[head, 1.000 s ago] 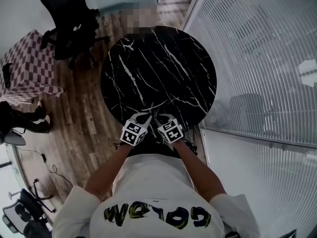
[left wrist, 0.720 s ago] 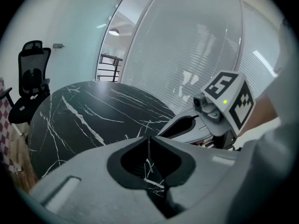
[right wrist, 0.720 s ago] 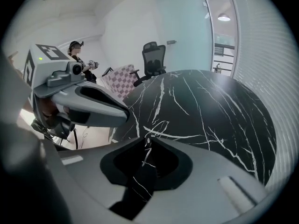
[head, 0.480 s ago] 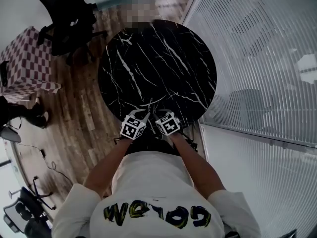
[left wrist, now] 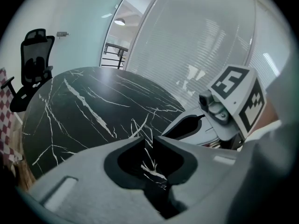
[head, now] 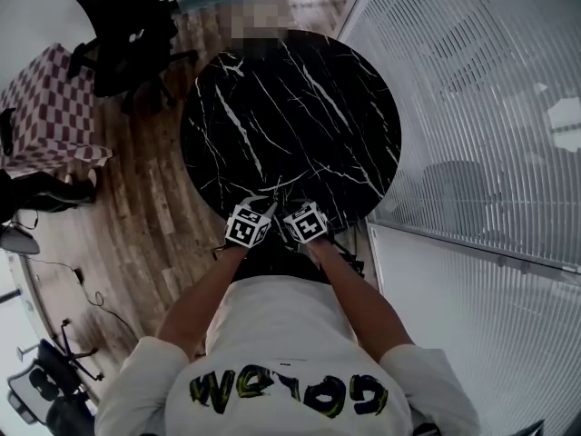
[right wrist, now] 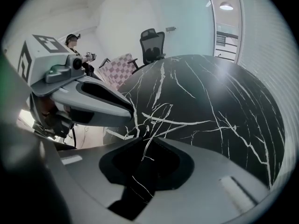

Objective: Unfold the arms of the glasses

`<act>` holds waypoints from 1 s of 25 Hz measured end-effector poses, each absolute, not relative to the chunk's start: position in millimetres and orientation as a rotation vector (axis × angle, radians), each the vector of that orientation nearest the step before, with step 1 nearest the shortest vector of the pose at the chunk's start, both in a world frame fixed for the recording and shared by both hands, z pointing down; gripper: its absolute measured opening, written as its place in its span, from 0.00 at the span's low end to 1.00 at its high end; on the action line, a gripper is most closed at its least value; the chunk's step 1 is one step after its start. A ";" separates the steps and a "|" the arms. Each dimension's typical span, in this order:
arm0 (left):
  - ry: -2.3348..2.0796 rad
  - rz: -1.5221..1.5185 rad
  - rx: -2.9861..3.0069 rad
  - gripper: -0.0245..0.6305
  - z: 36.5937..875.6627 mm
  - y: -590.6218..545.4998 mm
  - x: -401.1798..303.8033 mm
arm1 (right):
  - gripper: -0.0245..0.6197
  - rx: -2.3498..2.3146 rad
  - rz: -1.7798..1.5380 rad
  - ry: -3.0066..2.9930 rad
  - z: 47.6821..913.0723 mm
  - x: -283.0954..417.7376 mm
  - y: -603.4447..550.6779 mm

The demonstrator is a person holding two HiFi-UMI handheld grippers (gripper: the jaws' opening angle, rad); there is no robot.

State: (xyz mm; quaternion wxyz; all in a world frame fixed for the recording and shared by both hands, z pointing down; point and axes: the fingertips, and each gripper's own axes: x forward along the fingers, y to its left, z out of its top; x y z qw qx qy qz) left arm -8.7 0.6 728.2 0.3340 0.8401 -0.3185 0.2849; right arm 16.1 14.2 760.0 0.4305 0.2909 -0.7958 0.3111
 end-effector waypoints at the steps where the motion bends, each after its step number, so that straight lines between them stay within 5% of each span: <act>1: -0.831 0.748 2.187 0.13 730.1 0.5 -9.0 | 0.14 0.724 0.779 -1.980 761.7 16.2 14.7; 25: -0.822 0.794 2.071 0.19 763.5 -6.1 -1.6 | 0.15 0.697 0.838 -1.944 780.6 15.8 19.1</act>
